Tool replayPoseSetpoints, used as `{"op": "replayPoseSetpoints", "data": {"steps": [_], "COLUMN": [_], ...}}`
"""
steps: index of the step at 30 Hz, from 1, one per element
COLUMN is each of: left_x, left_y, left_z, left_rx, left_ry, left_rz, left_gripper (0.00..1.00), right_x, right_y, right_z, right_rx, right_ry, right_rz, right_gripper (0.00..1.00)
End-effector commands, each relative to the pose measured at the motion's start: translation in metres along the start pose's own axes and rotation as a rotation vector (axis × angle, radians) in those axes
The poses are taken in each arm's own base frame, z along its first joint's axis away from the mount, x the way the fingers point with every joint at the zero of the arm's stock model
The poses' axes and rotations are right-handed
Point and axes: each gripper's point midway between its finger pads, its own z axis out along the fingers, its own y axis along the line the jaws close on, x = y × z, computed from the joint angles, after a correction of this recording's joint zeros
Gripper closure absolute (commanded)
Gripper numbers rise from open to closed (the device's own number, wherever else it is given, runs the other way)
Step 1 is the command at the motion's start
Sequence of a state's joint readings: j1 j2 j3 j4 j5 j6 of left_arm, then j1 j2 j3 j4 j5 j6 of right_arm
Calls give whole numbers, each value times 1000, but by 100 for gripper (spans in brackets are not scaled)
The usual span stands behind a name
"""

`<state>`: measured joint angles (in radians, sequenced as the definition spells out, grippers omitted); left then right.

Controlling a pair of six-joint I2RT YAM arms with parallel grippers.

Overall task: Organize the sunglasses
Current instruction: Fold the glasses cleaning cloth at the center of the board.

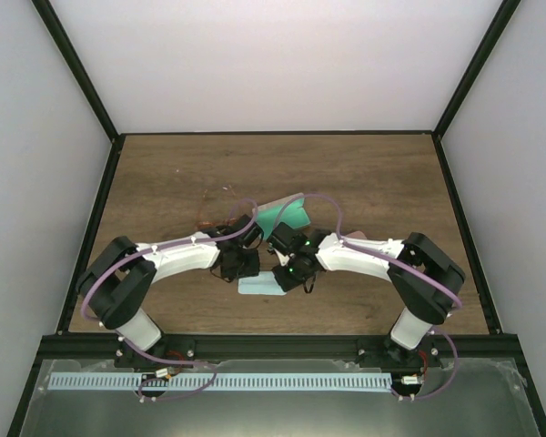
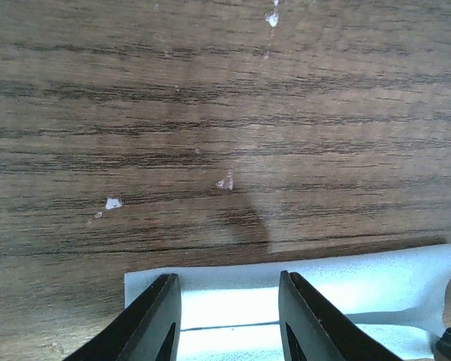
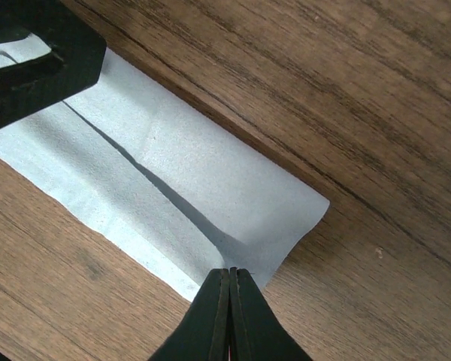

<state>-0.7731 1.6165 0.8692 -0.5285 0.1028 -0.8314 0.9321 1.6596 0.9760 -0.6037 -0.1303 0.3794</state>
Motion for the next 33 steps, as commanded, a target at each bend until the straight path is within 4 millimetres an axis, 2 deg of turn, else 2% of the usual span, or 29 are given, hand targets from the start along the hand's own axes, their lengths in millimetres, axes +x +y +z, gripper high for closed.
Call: {"op": "replayPoseSetpoints", "data": {"steps": [1,13,20,23,33], "left_x": [-2,3,3,4,5], "left_y": [-7,-1,-1,0,1], "left_z": [-2,4,5,5,7], "left_rx": [11,-5,-7,-8,-12], "left_ry": [1,22,26,27,34], "left_rz": [14,13,13,13,17], "left_gripper": [63,63,63,63,63], "right_x": [2,3,12,18,27], "right_y": [5,11,17,18,17], "right_z": [1,1,5,6,-5], "right_rx": [-13,-35,-56,-55,-44], "right_ry": [4,7,34,50,40], "right_rz": [-11,-28,-53,-64,-77], "right_gripper": [99,99,98,94,69]}}
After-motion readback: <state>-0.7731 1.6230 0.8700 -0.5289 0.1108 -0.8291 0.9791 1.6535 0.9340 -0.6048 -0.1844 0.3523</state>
